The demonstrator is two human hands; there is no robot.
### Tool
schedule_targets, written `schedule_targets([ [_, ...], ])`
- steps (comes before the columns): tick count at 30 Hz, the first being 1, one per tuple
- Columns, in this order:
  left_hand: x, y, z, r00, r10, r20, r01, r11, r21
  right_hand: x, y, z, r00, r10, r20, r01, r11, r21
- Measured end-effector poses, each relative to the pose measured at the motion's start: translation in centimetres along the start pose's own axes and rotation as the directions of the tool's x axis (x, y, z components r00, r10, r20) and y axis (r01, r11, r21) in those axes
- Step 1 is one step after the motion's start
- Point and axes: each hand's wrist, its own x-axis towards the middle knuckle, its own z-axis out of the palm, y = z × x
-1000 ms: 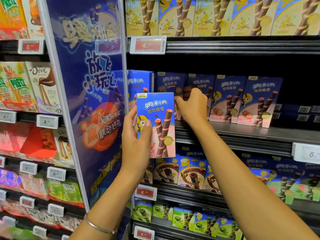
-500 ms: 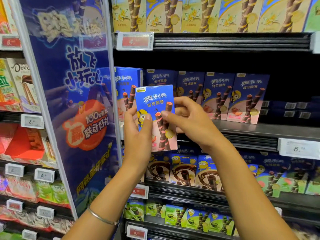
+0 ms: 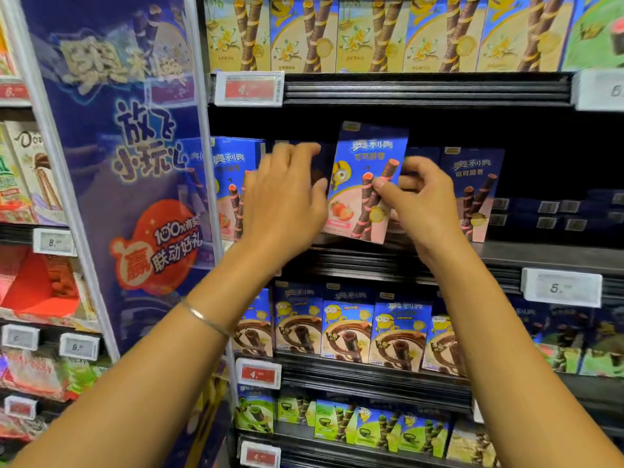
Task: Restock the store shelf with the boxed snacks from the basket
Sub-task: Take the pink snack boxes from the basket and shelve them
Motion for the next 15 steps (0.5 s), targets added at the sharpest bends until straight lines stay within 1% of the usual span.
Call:
schedule_targets([
  [1,1.0,0.0,-0.4,0.999,0.046,0.019,-0.049,0.988,0.147,0.5,0.4,-0.1,1.000,0.007,-0.012,-0.008,0.999,-0.037],
  [2,2.1,0.1,-0.6,0.996,0.064,0.059,-0.078,0.963,0.257,0.9,0.9,0.0,1.000,0.013,-0.020,-0.015,0.997,-0.075],
  [4,3.9,0.3,-0.7,0.984,0.064,0.163,-0.124,0.914,0.385,1.3,1.7,0.2,0.999,0.005,-0.033,-0.011,0.984,-0.176],
  [7,5.7,0.5,-0.1,0.958,0.067,0.278,-0.195,0.862,0.468,1.5,2.9,0.6,0.998,-0.035,-0.047,0.017,0.939,-0.343],
  [11,6.7,0.2,0.4,0.938,0.057,0.343,-0.236,0.828,0.508,1.6,3.3,0.9,0.997,-0.054,-0.051,0.022,0.872,-0.489],
  [15,6.9,-0.2,0.6,0.930,0.061,0.362,-0.263,0.798,0.543,1.6,3.1,1.0,0.994,-0.082,-0.066,0.037,0.860,-0.510],
])
